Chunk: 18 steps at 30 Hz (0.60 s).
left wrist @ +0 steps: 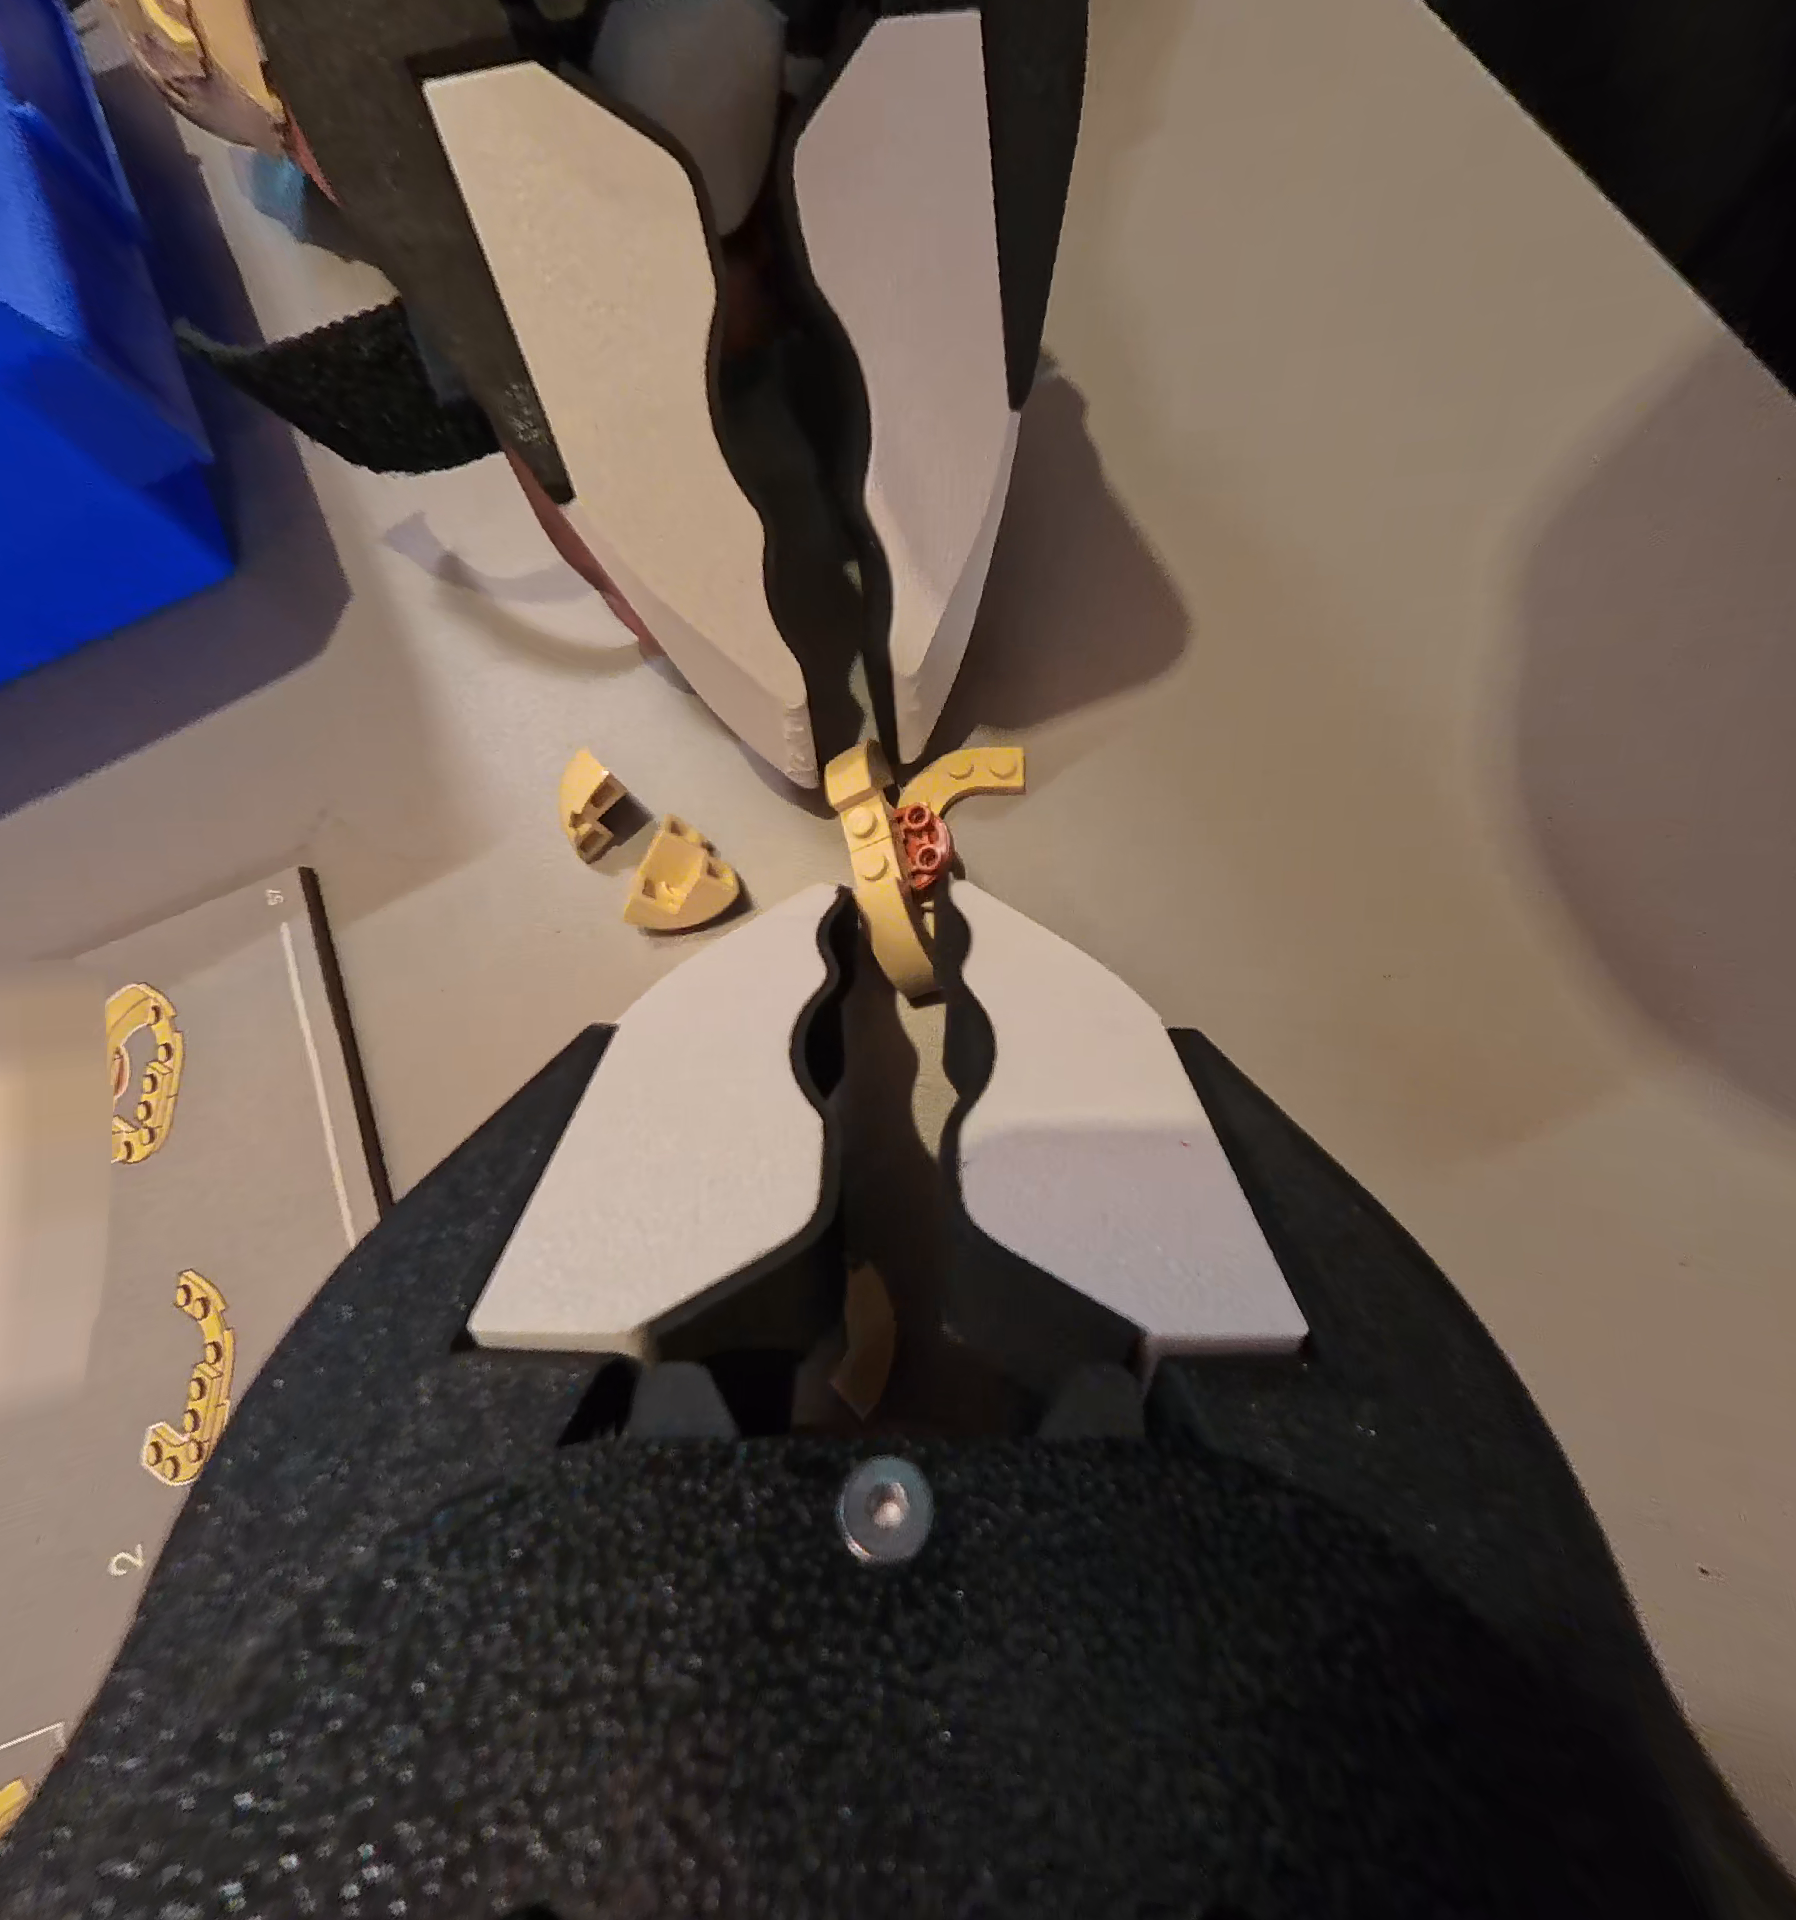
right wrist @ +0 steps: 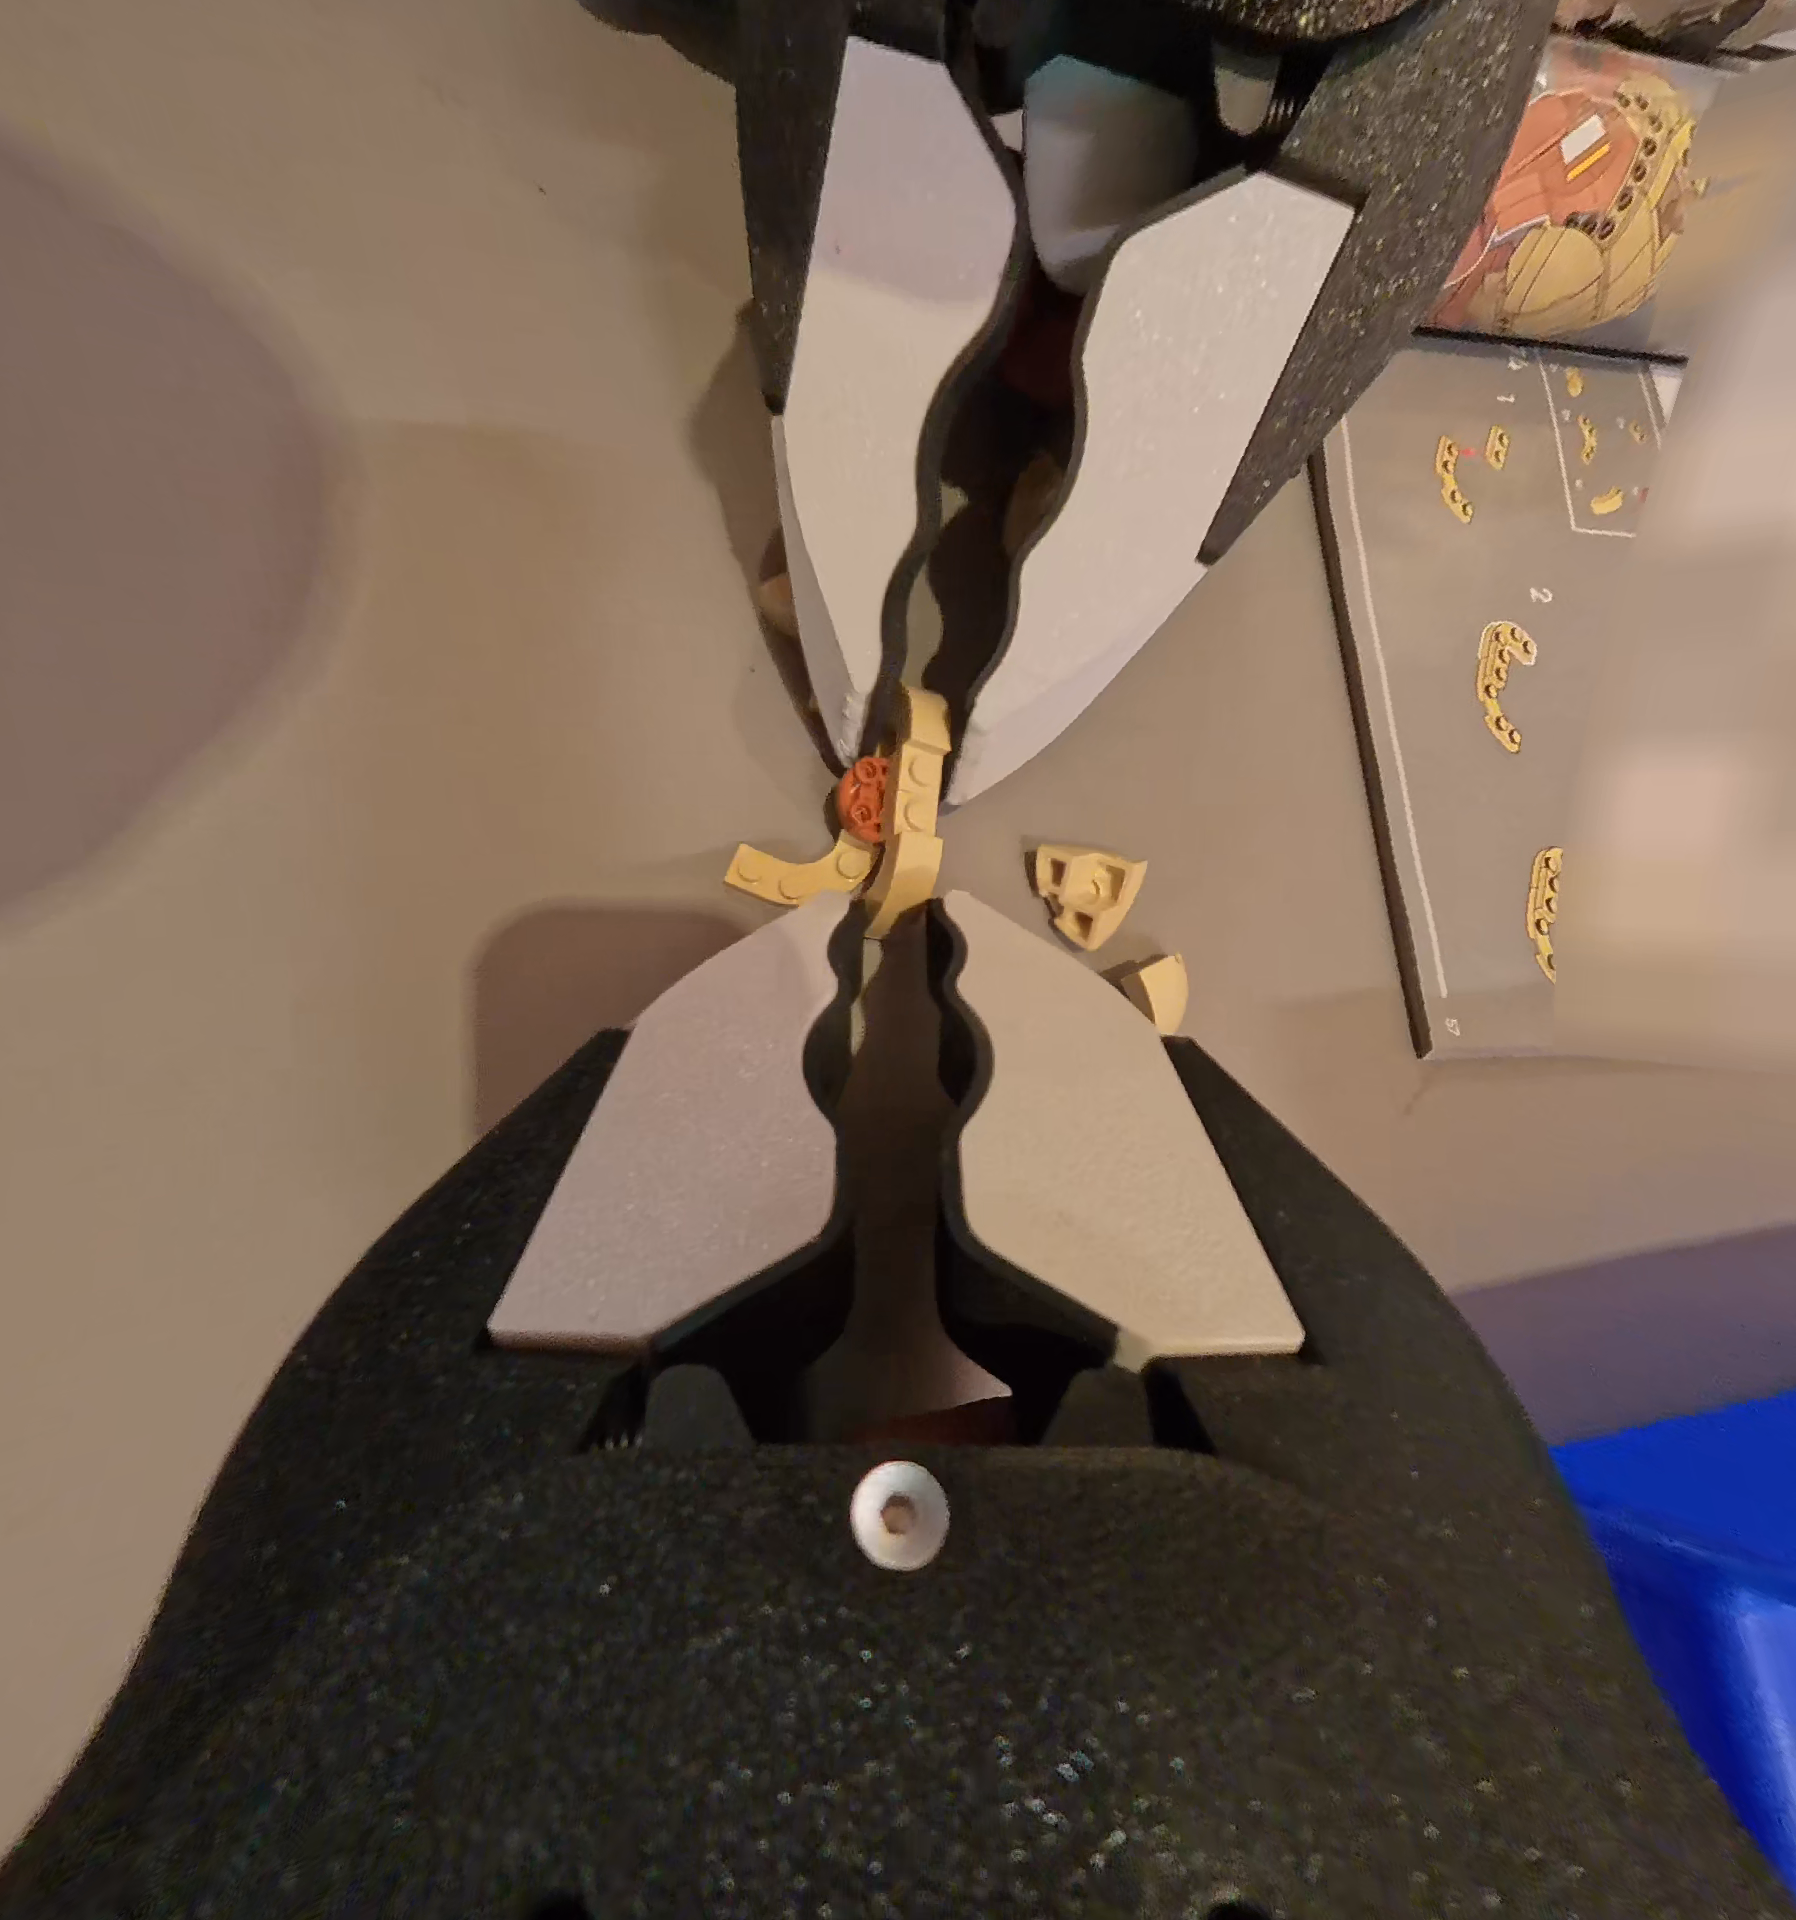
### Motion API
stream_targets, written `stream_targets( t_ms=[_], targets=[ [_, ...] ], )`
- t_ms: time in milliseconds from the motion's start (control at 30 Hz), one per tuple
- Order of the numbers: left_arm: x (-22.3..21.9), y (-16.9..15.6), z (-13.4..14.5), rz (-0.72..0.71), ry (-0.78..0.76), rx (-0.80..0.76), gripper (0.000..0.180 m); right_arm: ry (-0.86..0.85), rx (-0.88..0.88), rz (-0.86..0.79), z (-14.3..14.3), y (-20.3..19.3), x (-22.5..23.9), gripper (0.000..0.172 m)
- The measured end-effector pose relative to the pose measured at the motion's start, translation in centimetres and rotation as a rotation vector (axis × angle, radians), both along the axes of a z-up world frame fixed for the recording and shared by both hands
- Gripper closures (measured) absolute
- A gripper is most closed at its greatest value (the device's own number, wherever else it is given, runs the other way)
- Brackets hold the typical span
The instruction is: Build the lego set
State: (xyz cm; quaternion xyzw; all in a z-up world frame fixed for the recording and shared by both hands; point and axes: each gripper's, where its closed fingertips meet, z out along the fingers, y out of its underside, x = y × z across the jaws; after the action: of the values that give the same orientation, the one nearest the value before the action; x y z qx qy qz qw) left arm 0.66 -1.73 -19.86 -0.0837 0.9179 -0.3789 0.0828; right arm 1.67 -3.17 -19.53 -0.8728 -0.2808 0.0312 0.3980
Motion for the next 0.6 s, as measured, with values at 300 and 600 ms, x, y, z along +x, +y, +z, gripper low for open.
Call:
stream_targets(
  t_ms=[300,600],
  targets=[
    [-1.2,-0.4,0.9,-0.058,-0.056,-0.027,0.169,0.030,0.050,0.058,1.1,-0.7,-1.6,0.161],
    [-1.9,-0.2,0.3,-0.113,-0.045,-0.006,0.170,-0.015,0.020,0.056,0.1,-0.7,-1.8,0.154]
  ],
)
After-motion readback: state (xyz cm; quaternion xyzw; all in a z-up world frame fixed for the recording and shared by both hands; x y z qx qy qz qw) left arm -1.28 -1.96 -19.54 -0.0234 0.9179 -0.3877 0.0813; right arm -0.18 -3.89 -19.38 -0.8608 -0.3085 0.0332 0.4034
